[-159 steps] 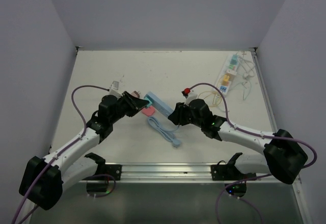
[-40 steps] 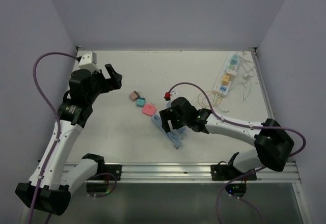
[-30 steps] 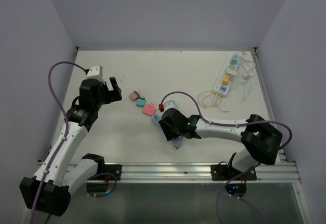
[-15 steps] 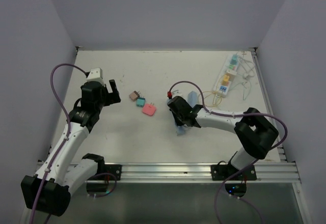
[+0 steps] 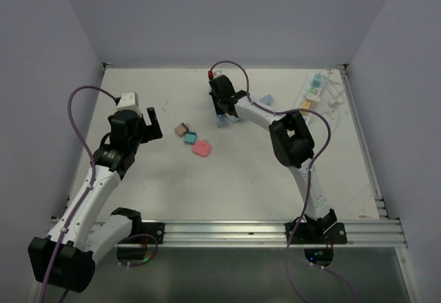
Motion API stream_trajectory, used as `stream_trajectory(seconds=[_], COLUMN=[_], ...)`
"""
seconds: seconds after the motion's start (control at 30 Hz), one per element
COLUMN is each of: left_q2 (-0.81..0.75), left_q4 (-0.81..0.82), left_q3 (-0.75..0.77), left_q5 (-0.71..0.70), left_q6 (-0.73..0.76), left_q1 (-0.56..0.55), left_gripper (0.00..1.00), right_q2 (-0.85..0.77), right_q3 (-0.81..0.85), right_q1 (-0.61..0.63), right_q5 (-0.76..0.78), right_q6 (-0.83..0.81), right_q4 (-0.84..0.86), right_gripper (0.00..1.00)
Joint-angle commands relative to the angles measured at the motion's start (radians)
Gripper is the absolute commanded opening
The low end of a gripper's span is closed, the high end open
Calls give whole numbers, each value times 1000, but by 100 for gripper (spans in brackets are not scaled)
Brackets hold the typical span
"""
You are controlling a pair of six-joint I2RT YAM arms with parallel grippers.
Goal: Pull the plug off the socket
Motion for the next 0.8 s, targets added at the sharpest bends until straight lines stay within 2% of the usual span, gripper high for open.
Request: stream_trajectory(seconds=[0.0, 0.03, 0.07, 0.13, 0.17, 0.27, 0.33, 0.47, 0.6, 0.77], left_q2=[-2, -2, -3, -3, -5, -8, -8, -14, -19, -20], left_q4=[50, 50, 50, 50, 51, 53, 53, 54, 56, 57], left_q3=[-8, -6, -8, -8, -9, -9, -9, -11, -14, -14], left_q5=[-33, -33, -32, -32, -27, -23, -20, -13, -9, -3], left_q6=[24, 24, 24, 24, 24, 24, 23, 21, 21, 20], left_q1=[-2, -2, -4, -2, -2, -2, -2, -2, -2, -2], left_gripper=[97, 96, 97, 97, 97, 97, 97, 97, 97, 97], right_q2=[99, 116, 123, 101, 54, -47, -156, -336, -495, -679], right_q3=[269, 300, 332, 323, 281, 132, 63, -144, -299, -492], right_q1=[7, 7, 7, 9, 7, 5, 4, -17, -105, -240], right_q5=[-58, -75, -80, -85, -86, -53, -16, 211, 355, 371], right_q6=[1, 21, 33, 62, 70, 89, 92, 121, 176, 274], right_q4=[-72, -77, -83, -73, -53, 15, 30, 29, -3, -13], right_gripper=[10, 17, 30, 44, 56, 74, 78, 82, 83, 82])
